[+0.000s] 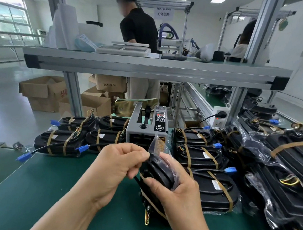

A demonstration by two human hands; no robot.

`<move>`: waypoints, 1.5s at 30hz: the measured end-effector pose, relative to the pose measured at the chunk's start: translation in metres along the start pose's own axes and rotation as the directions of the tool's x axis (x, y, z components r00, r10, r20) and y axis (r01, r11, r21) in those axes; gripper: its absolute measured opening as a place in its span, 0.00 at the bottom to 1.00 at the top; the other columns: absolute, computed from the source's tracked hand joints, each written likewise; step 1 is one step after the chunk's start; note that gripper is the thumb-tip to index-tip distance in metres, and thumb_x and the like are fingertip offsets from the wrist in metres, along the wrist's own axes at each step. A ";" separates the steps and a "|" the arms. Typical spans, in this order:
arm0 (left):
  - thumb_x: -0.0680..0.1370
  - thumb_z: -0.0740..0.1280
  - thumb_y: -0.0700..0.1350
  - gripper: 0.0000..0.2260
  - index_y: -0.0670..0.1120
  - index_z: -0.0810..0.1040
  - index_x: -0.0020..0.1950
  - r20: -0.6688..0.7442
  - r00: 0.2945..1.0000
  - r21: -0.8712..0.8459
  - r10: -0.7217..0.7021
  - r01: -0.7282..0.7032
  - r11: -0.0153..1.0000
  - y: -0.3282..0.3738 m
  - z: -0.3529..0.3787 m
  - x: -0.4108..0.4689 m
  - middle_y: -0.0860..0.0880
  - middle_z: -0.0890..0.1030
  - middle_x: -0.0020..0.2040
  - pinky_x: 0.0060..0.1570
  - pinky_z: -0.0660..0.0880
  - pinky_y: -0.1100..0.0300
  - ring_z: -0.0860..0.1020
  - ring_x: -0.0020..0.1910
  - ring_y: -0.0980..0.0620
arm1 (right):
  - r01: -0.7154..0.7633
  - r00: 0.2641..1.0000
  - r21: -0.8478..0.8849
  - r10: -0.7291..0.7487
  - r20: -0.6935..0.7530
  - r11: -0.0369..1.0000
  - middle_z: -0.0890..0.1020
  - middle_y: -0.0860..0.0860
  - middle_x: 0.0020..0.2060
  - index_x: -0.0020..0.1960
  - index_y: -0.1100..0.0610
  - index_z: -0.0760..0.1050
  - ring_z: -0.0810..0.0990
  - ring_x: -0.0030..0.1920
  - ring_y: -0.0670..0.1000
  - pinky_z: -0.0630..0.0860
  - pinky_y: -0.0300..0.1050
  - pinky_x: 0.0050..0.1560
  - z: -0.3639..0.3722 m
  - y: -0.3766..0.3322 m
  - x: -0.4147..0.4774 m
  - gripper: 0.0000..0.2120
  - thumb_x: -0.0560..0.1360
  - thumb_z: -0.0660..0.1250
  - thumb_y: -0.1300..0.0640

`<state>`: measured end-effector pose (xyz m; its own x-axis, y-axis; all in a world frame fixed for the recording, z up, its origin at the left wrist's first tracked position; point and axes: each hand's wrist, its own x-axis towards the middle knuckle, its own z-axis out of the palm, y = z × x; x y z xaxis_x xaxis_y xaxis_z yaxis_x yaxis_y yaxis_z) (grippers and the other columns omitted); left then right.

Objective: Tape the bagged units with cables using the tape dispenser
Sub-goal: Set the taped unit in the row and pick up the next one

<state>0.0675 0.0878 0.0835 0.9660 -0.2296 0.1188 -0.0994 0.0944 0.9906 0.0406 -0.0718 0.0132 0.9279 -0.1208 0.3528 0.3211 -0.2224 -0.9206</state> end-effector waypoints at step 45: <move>0.71 0.62 0.62 0.13 0.56 0.79 0.46 -0.328 0.821 0.524 0.467 -0.253 0.813 -0.045 0.029 -0.002 0.62 0.73 0.47 0.43 0.68 0.77 0.75 0.47 0.62 | -0.005 1.000 -0.070 0.004 -0.006 0.998 0.82 0.39 0.59 0.66 0.44 0.77 0.79 0.62 0.39 0.76 0.45 0.65 0.002 0.000 -0.002 0.31 0.67 0.82 0.54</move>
<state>0.0631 0.0562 0.0402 0.8253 0.1732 0.5375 -0.4502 -0.3726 0.8114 0.0391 -0.0694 0.0119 0.9281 -0.1273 0.3498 0.3027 -0.2890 -0.9082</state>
